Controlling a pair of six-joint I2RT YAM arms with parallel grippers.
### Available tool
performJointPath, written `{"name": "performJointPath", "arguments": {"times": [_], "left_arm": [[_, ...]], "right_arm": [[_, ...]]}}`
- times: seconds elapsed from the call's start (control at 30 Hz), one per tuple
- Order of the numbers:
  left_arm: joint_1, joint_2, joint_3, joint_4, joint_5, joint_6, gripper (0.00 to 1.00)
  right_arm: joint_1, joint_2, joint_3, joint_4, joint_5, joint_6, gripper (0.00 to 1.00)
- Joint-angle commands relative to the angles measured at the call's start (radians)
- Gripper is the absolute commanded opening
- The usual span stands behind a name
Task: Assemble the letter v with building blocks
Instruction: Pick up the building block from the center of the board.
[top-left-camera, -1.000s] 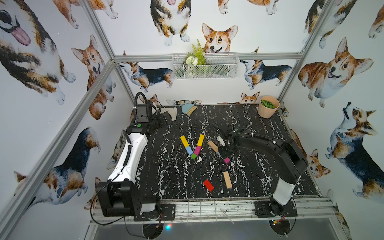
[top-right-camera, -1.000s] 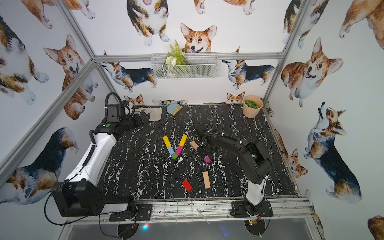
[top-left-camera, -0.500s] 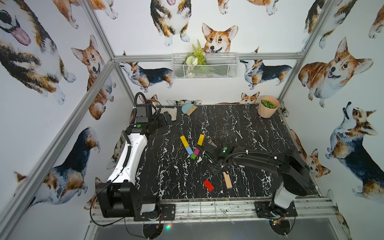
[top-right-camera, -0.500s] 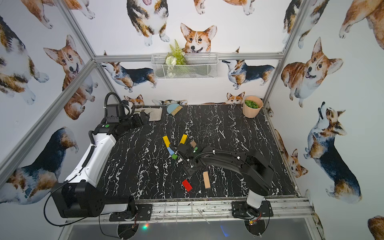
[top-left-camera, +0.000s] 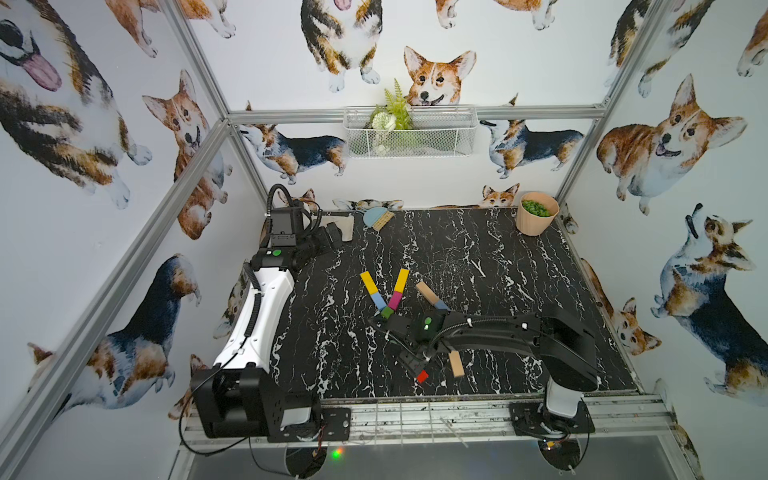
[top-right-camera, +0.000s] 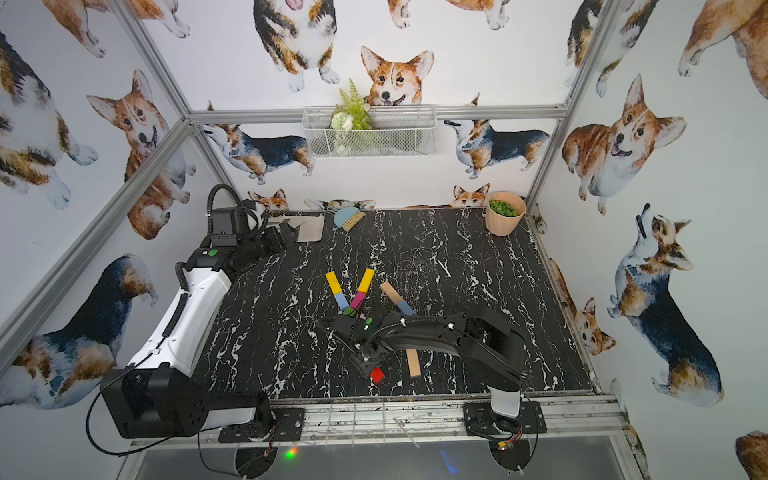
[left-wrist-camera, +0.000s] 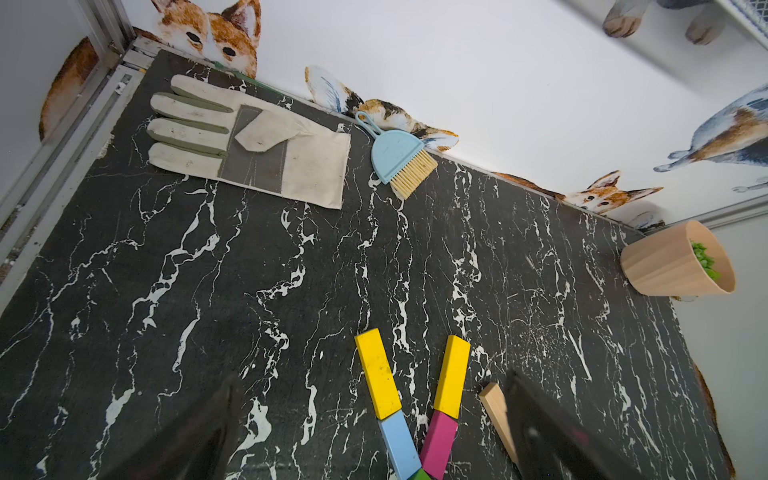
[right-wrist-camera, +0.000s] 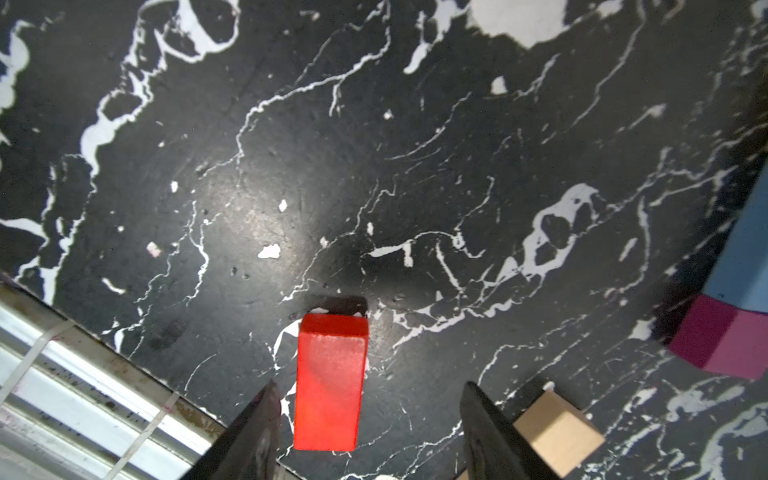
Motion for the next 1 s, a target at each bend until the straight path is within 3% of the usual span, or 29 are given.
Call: {"name": "performJointPath", "arguments": {"times": [0.0,0.87,0.97], "left_arm": [[0.002,-0.005,0.000,0.006,-0.003,0.003,1.00],[0.002,0.005,0.003,0.000,-0.009,0.007,1.00],[0.002,0.007,0.004,0.000,-0.011,0.007,1.00]], "right_arm": [[0.006,0.014,0.018,-0.007,-0.022,0.014,0.70],[-0.017,0.193,0.217,-0.260,-0.127,-0.016,0.64],[-0.020,0.207,0.236,-0.279,-0.135,-0.017,0.59]]}}
